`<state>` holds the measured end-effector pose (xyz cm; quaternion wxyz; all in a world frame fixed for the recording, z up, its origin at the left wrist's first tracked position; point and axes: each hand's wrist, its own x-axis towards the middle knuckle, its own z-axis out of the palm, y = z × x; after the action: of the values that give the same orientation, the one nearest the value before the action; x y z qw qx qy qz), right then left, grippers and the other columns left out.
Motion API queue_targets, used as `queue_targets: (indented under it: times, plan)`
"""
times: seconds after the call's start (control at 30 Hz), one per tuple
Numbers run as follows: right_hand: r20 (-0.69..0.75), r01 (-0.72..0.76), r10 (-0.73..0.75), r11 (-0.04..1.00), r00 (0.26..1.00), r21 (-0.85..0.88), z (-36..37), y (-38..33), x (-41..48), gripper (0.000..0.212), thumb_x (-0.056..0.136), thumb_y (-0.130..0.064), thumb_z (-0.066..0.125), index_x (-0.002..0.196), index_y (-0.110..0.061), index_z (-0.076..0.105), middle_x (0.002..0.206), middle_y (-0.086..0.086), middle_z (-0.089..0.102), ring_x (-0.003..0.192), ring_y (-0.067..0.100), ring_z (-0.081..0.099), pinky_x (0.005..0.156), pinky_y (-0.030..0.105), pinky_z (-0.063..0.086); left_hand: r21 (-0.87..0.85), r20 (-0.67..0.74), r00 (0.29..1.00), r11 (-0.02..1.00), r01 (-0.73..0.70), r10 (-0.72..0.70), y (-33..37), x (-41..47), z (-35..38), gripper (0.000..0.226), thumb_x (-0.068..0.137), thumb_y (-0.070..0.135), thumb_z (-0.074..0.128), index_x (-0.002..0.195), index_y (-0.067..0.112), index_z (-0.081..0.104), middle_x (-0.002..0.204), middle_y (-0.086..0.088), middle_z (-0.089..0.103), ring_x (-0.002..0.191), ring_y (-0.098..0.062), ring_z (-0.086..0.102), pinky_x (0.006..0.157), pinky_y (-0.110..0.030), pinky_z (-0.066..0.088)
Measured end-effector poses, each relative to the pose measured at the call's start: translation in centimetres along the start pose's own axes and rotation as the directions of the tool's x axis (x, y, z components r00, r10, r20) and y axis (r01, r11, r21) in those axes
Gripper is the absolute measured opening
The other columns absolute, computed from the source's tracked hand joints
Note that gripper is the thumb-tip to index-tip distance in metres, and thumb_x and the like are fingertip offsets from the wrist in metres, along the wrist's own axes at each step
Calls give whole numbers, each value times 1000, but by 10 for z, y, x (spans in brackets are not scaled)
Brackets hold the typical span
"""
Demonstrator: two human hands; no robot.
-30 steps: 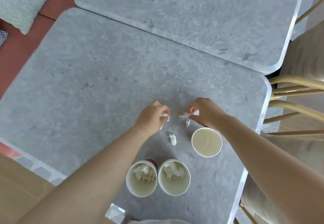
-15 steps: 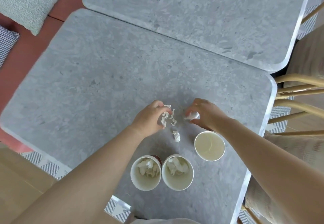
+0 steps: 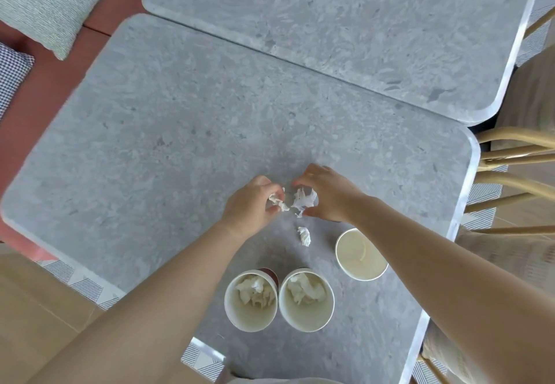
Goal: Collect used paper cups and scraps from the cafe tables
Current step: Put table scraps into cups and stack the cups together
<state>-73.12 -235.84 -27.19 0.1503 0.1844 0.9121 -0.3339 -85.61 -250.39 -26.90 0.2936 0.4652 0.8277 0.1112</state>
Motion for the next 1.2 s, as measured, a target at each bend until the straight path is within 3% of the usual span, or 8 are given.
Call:
queue_targets:
  times: [0.1, 0.3, 0.47, 0.63, 0.77, 0.87, 1.03, 1.2]
  plan:
    - [31, 19, -18, 999, 999, -35, 3, -6, 5, 46, 70, -31, 77, 111, -28, 58, 106, 2, 45, 97, 20, 44, 84, 35, 44, -2, -9, 1000, 1000, -15, 15, -1, 0, 0, 21, 74, 24, 72, 94, 25, 65, 110, 5, 53, 90, -15, 57, 73, -32, 49]
    - [66, -5, 7, 1000, 998, -30, 4, -14, 7, 10, 80, -16, 67, 90, -19, 70, 99, 4, 55, 92, 25, 56, 71, 27, 39, 14, 37, 999, 1000, -5, 5, 9, 0, 5, 16, 76, 19, 68, 91, 24, 69, 97, 1, 61, 87, -21, 60, 76, -32, 49]
    - [39, -65, 67, 997, 997, -47, -3, -19, -4, 13, 85, -14, 58, 95, -14, 66, 106, 5, 59, 100, 25, 55, 81, 30, 43, -25, -22, 1000, 1000, -11, 10, 10, -11, -7, 13, 74, 12, 65, 86, 19, 69, 91, -2, 61, 83, -22, 59, 70, -26, 42]
    - [-98, -46, 49, 998, 994, 30, -15, -41, -35, 10, 84, -17, 60, 90, -16, 68, 99, 3, 60, 93, 21, 56, 74, 28, 43, -74, -170, 985, 996, -39, 25, 18, -40, -32, 13, 73, 16, 67, 85, 21, 66, 88, 5, 60, 70, -15, 57, 66, -26, 44]
    - [-186, 17, -1, 996, 983, 84, -8, -65, -68, 9, 80, -14, 61, 85, -15, 68, 94, 1, 62, 85, 18, 57, 62, 19, 32, -103, -186, 981, 992, -68, 48, 27, -78, -42, 14, 75, 19, 69, 88, 22, 65, 89, 8, 63, 64, -14, 61, 65, -27, 48]
    - [-206, 73, -53, 993, 977, 90, 2, -82, -87, 8, 79, -16, 63, 85, -17, 68, 93, 1, 63, 83, 18, 58, 67, 24, 41, -109, -176, 984, 993, -43, 23, 31, -108, -39, 18, 76, 23, 69, 94, 25, 64, 97, 8, 66, 65, -11, 63, 68, -28, 50]
    - [-225, 109, -83, 989, 971, 101, 18, -101, -110, 4, 80, -19, 64, 82, -20, 67, 88, -2, 63, 70, 9, 52, 63, 19, 35, -112, -203, 979, 994, -11, -12, 29, -151, -32, 22, 73, 29, 71, 94, 29, 63, 96, 10, 66, 70, -10, 62, 70, -30, 51]
    - [-219, 142, -116, 984, 969, 104, 28, -116, -117, 6, 78, -16, 65, 80, -21, 67, 84, -5, 59, 71, 10, 52, 63, 20, 36, -53, -194, 980, 998, 36, -46, 21, -177, -27, 34, 68, 36, 72, 99, 35, 59, 96, 15, 65, 77, -8, 62, 70, -28, 50]
